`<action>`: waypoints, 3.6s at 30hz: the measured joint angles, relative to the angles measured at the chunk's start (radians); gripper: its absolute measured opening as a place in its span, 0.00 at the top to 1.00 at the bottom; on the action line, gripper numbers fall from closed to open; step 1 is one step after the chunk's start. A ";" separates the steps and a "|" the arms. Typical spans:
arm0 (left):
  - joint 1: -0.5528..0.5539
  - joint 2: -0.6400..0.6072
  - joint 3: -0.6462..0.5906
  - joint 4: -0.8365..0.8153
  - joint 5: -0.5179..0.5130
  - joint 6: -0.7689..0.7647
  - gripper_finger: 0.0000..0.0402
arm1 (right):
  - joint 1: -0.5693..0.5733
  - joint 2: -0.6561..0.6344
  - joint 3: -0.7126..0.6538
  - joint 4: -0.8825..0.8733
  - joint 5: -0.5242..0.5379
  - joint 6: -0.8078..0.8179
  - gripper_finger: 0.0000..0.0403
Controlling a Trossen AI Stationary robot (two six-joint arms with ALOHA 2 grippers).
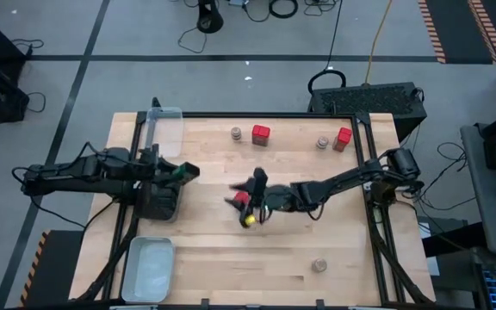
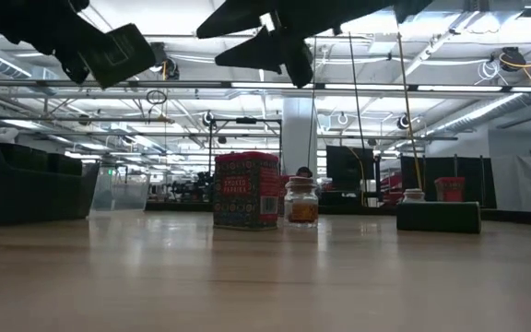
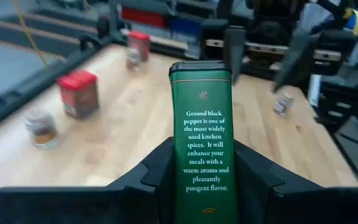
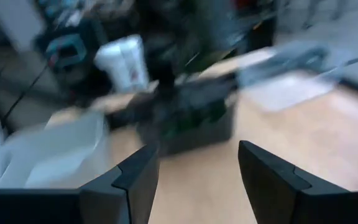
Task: Sort spices by type
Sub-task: Put the black seasoning can into the black bin
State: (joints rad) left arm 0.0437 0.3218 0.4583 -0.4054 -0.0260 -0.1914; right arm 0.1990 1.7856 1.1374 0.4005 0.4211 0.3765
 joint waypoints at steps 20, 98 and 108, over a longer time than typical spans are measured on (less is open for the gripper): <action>0.001 -0.031 0.002 -0.070 -0.449 -0.062 0.69 | -0.292 0.014 0.000 0.180 -0.326 -0.405 0.51; 0.000 0.168 0.085 0.227 0.041 0.183 0.69 | -0.280 0.046 0.098 0.231 -0.606 -0.332 0.34; 0.000 0.180 0.031 0.253 0.048 0.198 0.69 | -0.271 0.046 0.098 0.243 -0.602 -0.368 0.34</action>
State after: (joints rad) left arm 0.0434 0.5018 0.4889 -0.1525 0.0217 0.0063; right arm -0.0715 1.8317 1.2350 0.6435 -0.1810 0.0088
